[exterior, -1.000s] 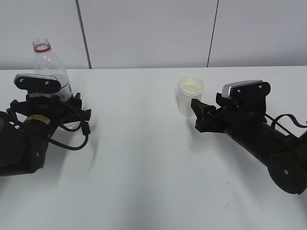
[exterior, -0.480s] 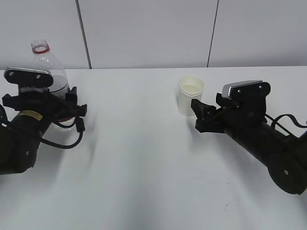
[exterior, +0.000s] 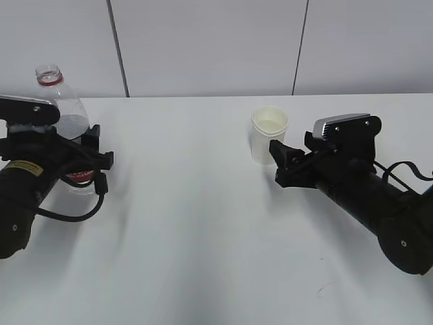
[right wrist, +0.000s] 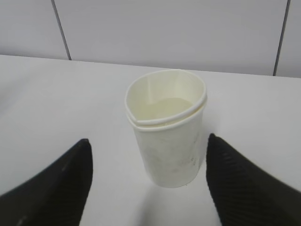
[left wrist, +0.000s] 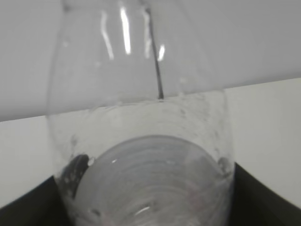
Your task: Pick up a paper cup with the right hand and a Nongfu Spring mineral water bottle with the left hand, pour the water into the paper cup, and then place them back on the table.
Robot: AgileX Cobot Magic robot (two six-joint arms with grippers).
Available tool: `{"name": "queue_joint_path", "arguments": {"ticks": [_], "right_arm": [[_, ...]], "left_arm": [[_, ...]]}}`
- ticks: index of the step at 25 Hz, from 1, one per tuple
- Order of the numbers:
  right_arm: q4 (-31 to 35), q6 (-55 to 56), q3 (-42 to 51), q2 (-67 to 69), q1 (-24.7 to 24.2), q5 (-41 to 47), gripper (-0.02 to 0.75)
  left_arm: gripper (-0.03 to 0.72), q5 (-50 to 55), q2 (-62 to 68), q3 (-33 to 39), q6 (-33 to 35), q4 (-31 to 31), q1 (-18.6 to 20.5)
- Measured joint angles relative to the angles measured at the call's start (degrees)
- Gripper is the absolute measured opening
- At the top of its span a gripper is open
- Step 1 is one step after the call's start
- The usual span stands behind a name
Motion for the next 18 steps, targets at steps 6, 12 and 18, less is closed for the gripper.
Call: {"name": "queue_joint_path", "arguments": {"ticks": [6,12,18], "right_arm": [[0.00,0.00,0.00,0.00,0.00,0.00,0.561],[0.00,0.00,0.00,0.00,0.00,0.00,0.561],[0.00,0.00,0.00,0.00,0.00,0.00,0.561]], "left_arm": [[0.502,0.05,-0.30,0.34,0.00,-0.11,-1.67],[0.500,-0.24,-0.30,0.34,0.00,-3.40,-1.70],[0.512,-0.30,-0.30,0.34,0.02,-3.19,-1.70]]}}
